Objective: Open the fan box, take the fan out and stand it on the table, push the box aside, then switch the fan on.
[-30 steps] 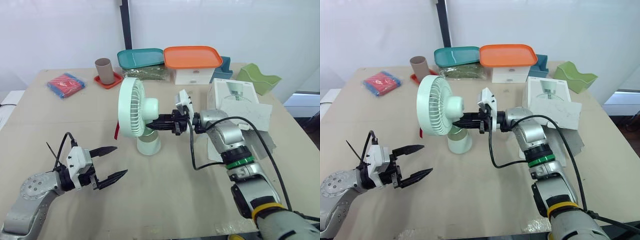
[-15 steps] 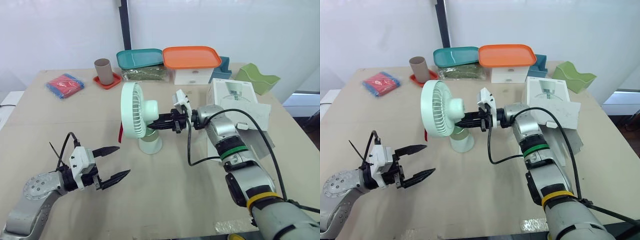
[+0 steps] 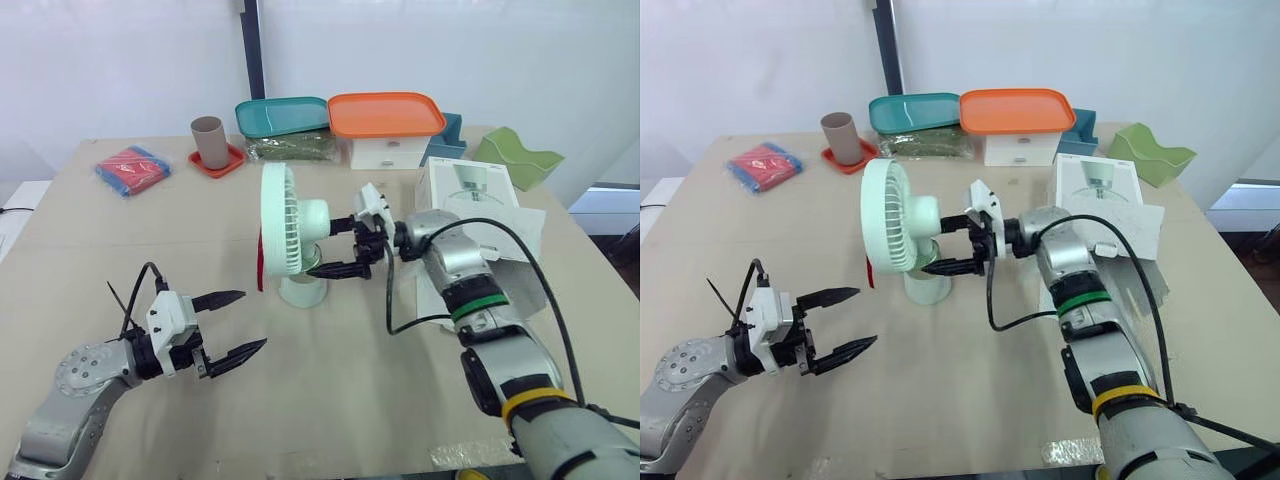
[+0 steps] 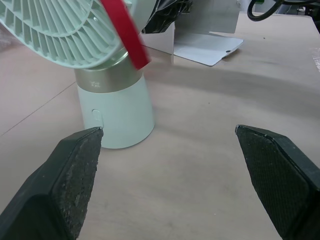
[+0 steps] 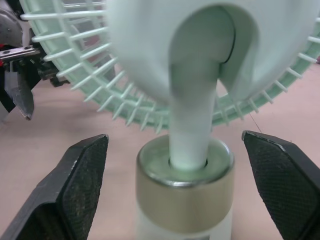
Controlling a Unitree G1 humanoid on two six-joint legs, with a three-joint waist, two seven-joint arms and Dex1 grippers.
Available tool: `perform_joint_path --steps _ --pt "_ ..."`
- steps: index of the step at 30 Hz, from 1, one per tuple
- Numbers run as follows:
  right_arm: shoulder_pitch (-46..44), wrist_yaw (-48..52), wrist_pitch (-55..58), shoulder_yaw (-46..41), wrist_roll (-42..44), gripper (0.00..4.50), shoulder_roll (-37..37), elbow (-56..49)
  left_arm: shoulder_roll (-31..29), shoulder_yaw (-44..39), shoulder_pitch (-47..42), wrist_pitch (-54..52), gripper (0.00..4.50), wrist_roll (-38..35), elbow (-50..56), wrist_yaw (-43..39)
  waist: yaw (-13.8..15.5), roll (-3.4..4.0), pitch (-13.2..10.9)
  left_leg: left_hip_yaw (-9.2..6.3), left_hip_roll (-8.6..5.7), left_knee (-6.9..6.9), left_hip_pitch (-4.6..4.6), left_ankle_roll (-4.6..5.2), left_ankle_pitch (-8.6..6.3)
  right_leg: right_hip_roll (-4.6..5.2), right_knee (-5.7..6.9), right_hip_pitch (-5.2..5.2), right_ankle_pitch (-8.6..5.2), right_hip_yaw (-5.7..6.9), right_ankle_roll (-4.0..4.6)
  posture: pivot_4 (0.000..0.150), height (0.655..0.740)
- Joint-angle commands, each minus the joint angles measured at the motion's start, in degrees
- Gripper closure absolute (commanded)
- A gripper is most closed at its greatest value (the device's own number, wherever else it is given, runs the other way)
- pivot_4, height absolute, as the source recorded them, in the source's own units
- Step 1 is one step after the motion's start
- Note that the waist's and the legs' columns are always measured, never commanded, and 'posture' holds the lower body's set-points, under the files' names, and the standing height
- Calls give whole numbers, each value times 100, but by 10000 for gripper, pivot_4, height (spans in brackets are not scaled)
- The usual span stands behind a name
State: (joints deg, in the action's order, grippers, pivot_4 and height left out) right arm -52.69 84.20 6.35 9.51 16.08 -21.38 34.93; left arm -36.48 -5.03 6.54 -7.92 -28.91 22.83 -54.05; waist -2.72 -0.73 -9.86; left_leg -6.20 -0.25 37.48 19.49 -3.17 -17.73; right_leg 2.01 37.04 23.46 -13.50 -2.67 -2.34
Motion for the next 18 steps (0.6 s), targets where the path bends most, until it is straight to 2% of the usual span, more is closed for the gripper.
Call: perform_joint_path --steps 1,6,10,14,18 --pt "627 -74 589 -309 368 321 -477 -1467 4 -156 37 43 0 16 40 81 16 0 0 0 -1 0 -1 0 0 1 0 0 0 0 0 1500 7400" --pt "1674 -546 1257 -577 654 321 -994 -3064 30 -203 113 26 0 74 0 234 15 2 0 -4 -3 2 1 0 0 3 0 -2 -2 4 -4 1500 7400" --pt "2838 -1365 1813 -965 921 321 -1267 -4690 282 -337 71 -301 0 106 -87 896 17 4 2 -6 -3 1 -5 3 -2 -1 1 -11 -10 1 -15 1500 7400" --pt "3781 -2466 1922 -1042 704 321 -1024 -5601 481 -313 189 -499 0 386 -19 1464 9 -1 3 -2 -4 5 -2 3 -2 -1 1 -10 -9 -4 -16 1500 7400" --pt "4793 -3464 1514 -1012 176 321 -686 -5801 727 -112 323 -446 0 782 -16 1884 25 -4 7 -5 -6 4 -4 1 -1 -2 0 -14 -10 -5 -19 1500 7400"
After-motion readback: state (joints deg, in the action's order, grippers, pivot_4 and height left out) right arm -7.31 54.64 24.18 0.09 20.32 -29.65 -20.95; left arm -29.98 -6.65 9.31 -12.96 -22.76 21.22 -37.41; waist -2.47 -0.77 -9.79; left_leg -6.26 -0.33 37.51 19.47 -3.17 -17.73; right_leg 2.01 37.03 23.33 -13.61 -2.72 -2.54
